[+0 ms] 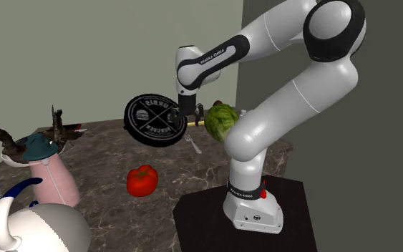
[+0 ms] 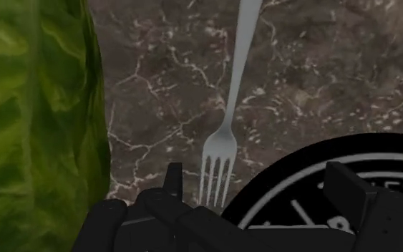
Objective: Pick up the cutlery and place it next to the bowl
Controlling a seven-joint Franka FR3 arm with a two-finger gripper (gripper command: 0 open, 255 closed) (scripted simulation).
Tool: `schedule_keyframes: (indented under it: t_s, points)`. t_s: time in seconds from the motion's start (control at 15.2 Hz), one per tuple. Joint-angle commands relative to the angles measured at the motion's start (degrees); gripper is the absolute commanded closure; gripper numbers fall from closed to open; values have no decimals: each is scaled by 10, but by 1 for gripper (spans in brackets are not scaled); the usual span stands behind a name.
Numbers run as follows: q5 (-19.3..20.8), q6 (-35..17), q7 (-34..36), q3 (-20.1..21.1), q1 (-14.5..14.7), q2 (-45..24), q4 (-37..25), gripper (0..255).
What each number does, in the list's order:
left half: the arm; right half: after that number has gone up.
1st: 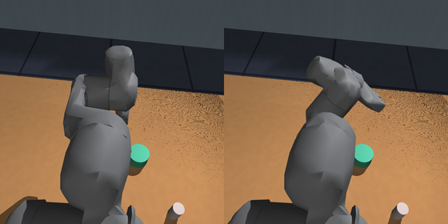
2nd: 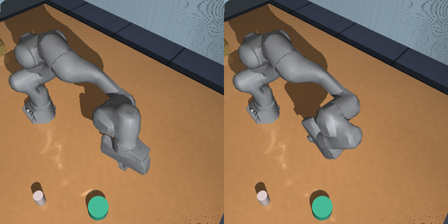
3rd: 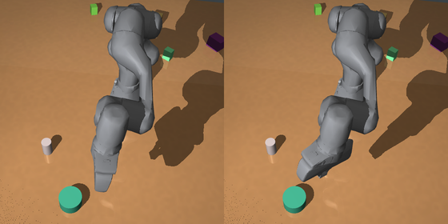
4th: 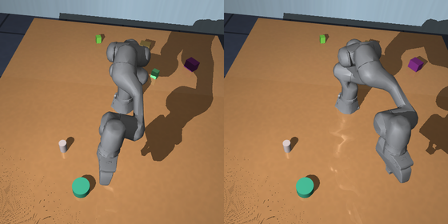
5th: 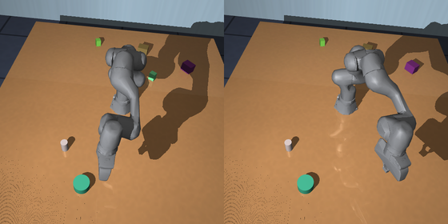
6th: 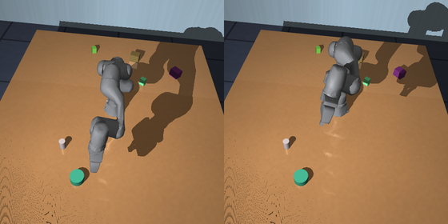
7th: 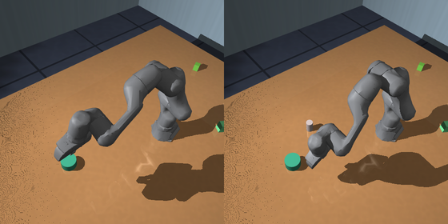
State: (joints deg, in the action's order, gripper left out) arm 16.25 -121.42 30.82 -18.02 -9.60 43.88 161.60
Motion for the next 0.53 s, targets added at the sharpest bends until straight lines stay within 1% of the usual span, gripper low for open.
schedule_keyframes:
  t_s: [0.0, 0.07, 0.46]
  points:
    - [5, -52, 37, -10, -23, -20, 27, 0]
    - [8, -70, 49, -14, -31, -28, 36, 0]
    - [18, -139, 51, -27, -33, -75, 58, 0]
